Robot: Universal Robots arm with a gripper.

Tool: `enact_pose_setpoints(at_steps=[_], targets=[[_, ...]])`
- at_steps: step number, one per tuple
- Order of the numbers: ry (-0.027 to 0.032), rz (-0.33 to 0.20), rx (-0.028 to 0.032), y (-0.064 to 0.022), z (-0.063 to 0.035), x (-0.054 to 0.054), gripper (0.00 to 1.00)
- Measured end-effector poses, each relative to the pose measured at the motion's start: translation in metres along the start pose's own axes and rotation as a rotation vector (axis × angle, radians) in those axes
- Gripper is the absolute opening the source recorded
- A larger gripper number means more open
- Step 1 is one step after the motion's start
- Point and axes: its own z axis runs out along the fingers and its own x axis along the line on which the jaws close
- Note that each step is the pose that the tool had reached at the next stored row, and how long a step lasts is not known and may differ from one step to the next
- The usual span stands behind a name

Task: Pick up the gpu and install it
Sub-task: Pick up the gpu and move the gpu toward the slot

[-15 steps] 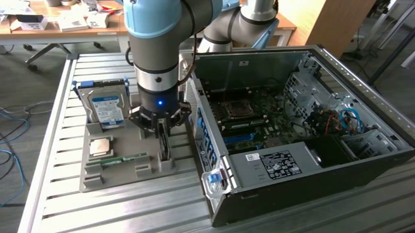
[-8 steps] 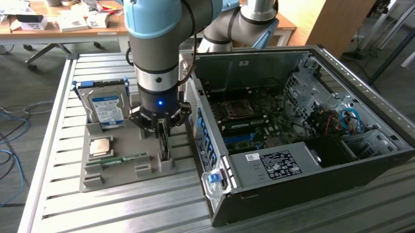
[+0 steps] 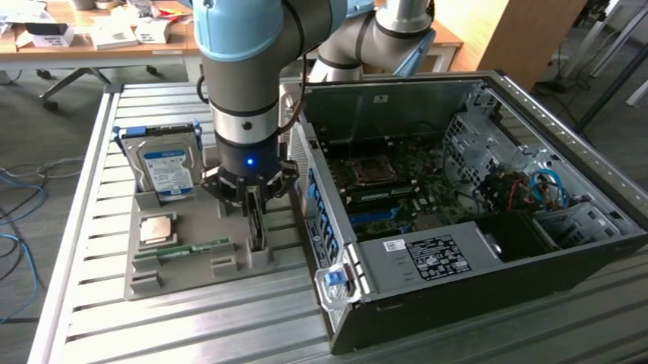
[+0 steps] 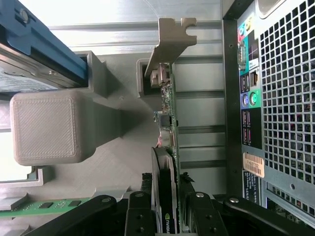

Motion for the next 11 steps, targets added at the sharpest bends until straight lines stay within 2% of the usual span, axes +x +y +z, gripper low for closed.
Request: enact_pose_setpoints(at_steps=[11], targets=[[-0.0002,0.0,-0.0001,0.0,0.0001,0.0,0.35]])
